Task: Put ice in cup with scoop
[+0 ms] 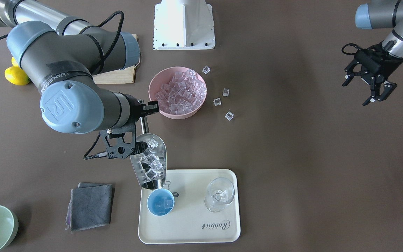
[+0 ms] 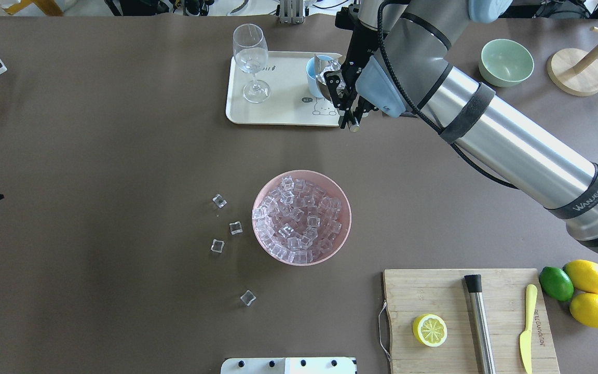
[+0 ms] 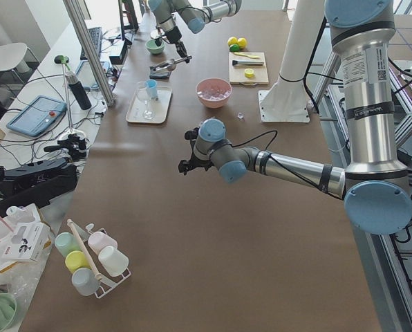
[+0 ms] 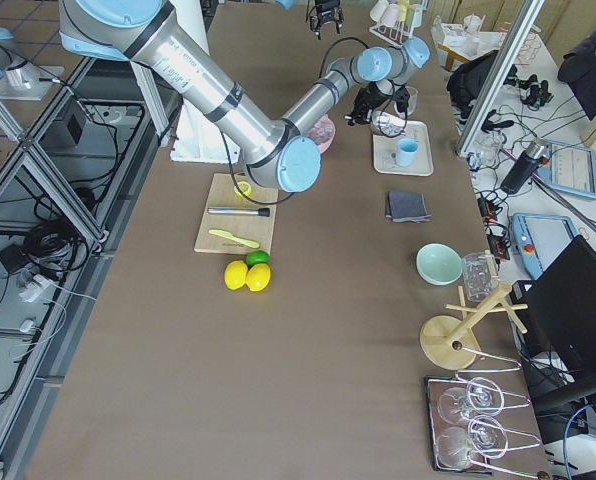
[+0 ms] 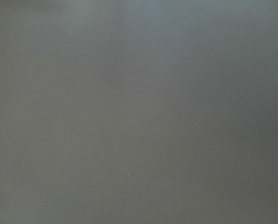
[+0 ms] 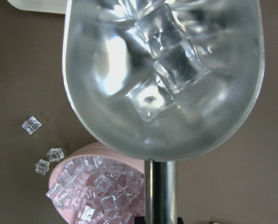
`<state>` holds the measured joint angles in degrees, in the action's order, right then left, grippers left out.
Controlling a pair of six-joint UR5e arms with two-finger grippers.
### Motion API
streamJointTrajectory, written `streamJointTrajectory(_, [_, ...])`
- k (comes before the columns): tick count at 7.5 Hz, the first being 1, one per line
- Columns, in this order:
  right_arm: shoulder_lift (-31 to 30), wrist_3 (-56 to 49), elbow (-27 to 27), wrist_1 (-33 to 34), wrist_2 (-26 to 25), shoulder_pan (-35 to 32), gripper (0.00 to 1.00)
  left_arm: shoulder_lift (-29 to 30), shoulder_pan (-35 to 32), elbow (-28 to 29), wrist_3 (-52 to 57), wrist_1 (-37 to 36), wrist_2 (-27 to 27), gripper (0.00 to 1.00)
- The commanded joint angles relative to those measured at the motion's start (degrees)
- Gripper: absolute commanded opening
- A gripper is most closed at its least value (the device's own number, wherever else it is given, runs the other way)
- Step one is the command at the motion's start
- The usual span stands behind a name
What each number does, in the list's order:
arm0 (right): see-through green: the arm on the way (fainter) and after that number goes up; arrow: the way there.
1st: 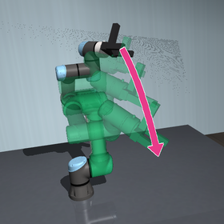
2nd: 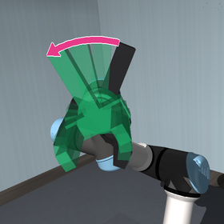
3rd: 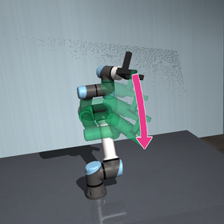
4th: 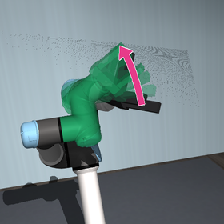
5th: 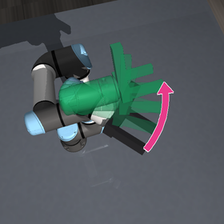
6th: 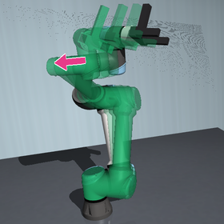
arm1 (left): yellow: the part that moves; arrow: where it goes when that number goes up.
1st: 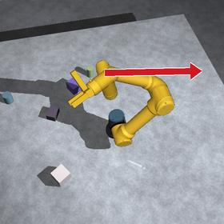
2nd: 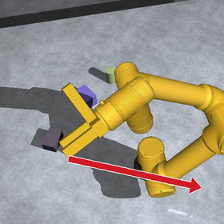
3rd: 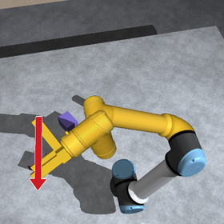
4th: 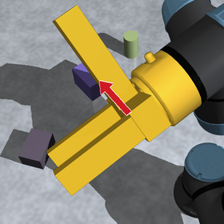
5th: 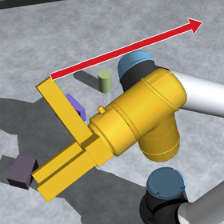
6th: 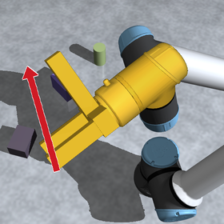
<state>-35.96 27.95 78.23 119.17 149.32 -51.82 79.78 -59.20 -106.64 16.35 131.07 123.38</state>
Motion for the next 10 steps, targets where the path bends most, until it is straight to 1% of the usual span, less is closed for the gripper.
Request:
streamJointTrajectory(1, [0.3,0.1,-2.5,1.2,7.6,-0.7,0.0,-0.6,-13.4,7.0,-0.1,-8.5,5.7,0.98])
streamJointTrajectory(2, [0.6,0.1,-3.7,1.2,10.6,-1.7,0.0,-0.6,-17.3,7.3,0.0,-16.6,5.8,0.98])
streamJointTrajectory(3, [1.5,0.1,-5.3,1.2,11.6,-2.6,0.0,-0.6,-20.8,7.3,-0.1,-22.8,5.9,0.98])
streamJointTrajectory(4, [3.3,0.1,-8.1,1.2,11.5,-3.6,0.0,-0.6,-23.4,7.8,-0.3,-28.7,6.2,0.98])
streamJointTrajectory(5, [4.2,0.0,-9.6,1.2,10.6,-3.8,0.0,-0.4,-25.9,8.4,-0.4,-30.9,6.6,0.98])
streamJointTrajectory(7, [5.1,-0.4,-9.8,1.1,7.4,-3.8,0.0,-0.4,-26.1,9.7,-0.7,-31.1,8.0,0.98])
streamJointTrajectory(8, [5.4,-0.4,-9.5,1.2,7.4,-3.4,0.0,-0.2,-26.2,10.3,-6.6,-31.1,9.0,0.98])
streamJointTrajectory(9, [4.5,0.0,-7.2,1.3,7.3,-2.7,0.0,0.2,-26.2,10.0,-20.3,-31.0,11.6,0.98])
streamJointTrajectory(10, [2.7,0.1,-4.8,1.9,7.3,-1.6,0.0,0.4,-26.2,9.6,-30.4,-30.9,15.1,0.98])
